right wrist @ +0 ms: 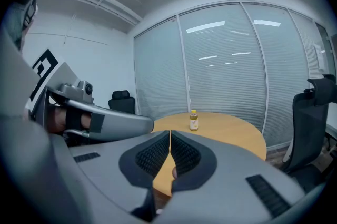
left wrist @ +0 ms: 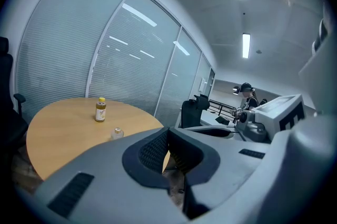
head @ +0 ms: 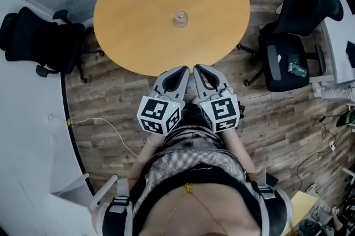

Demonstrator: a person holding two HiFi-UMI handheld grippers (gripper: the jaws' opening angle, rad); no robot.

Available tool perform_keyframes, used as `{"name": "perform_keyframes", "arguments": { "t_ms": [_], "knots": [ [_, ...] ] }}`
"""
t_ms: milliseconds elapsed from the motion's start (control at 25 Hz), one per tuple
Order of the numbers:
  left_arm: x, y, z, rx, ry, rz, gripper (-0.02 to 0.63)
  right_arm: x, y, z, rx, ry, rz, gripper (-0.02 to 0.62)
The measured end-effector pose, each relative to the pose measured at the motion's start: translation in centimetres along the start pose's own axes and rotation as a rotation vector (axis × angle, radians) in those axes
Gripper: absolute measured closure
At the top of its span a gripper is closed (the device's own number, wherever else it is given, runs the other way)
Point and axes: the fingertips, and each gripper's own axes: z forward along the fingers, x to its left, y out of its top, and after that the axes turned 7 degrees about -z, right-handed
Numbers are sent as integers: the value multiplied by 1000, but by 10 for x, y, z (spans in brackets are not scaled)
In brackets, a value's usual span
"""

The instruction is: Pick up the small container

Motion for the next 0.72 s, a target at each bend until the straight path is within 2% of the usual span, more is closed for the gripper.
{"name": "perform_keyframes", "arguments": {
  "t_ms": [200,720],
  "knots": [
    [5,0,9,19,-27,0,586,-6,-1,7,9,-32,17,574],
    [39,36,42,26,-106,27,586,-29,19,53,13,-101,17,574]
  ]
}}
